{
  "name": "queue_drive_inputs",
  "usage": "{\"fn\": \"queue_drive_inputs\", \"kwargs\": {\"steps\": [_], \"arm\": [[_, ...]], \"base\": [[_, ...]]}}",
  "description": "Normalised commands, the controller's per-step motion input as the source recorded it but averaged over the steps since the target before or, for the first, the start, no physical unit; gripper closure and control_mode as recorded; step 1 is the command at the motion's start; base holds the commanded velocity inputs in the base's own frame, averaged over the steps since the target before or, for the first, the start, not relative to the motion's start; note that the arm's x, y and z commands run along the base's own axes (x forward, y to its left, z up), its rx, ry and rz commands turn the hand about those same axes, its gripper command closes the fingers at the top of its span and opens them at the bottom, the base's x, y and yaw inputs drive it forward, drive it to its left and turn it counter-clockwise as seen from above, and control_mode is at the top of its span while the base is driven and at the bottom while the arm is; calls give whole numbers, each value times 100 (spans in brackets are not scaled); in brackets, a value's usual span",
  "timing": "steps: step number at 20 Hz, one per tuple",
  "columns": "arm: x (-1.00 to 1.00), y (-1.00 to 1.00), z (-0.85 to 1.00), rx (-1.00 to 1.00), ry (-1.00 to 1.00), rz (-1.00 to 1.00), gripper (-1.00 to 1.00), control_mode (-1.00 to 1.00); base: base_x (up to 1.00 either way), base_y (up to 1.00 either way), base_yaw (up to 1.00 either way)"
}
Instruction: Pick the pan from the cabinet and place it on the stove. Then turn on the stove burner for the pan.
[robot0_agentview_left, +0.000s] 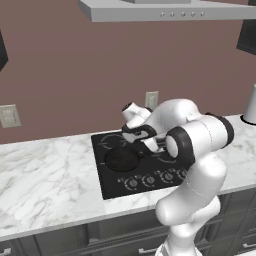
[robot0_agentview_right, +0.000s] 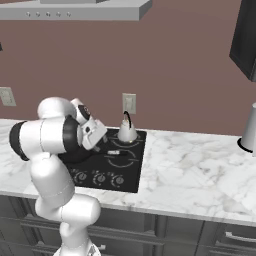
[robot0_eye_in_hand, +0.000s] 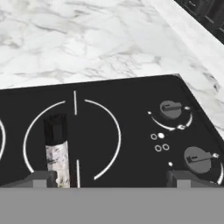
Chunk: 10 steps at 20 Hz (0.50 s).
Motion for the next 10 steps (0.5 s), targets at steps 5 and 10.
{"fn": "queue_drive_inputs", "kwargs": {"steps": [5, 10], "arm": [[-51, 42, 43, 0, -12, -15, -100, -100], [-50, 45, 47, 0, -22, -21, -100, -100]], "base": [[0, 0, 0], [0, 0, 0]]}}
